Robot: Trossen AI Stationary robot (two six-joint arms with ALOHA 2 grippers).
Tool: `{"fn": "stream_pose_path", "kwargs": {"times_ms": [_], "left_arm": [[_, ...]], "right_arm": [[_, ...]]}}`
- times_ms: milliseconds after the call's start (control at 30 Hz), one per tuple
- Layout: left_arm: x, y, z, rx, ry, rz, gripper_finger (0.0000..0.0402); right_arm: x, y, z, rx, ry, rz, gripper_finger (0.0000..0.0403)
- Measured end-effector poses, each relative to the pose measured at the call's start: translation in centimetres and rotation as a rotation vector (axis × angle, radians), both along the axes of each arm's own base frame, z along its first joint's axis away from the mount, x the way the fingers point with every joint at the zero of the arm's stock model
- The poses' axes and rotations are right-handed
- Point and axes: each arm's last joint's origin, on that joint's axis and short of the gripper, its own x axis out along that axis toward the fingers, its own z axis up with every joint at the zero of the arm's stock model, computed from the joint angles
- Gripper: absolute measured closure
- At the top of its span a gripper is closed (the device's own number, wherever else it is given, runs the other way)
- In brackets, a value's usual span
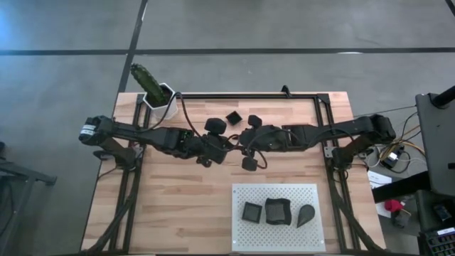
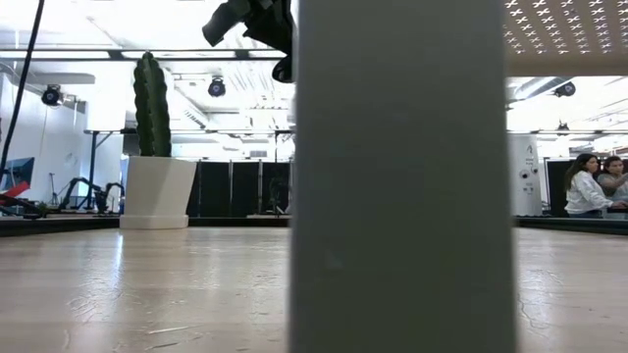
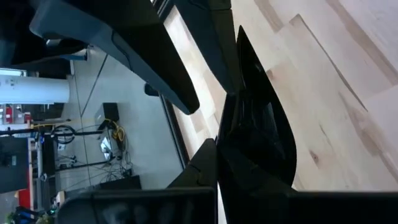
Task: Pick & Place Mini shaped plates
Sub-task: Stack the drop-shaped plate on top of the drop-shaped plate on the shelf
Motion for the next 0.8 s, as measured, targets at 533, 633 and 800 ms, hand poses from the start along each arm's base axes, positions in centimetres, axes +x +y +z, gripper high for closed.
{"fn": "stream_pose_path", "kwargs": {"times_ms": [533, 633, 800], "left_arm": [[0.4, 0.0, 0.49, 0.013, -0.08, 0.044, 0.0401], [0.48, 0.01, 0.62, 0.016, -0.099, 0.054, 0.0401], [0.47, -0.14, 0.62, 0.018, -0.097, 0.047, 0.0401]], "right_arm": [[0.25, -0.77, -0.51, -0.003, 0.024, -0.025, 0.0299], [0.25, -0.84, -0.51, -0.003, 0.024, -0.028, 0.0302], [0.24, -0.9, -0.52, -0.013, 0.029, -0.024, 0.031]]}}
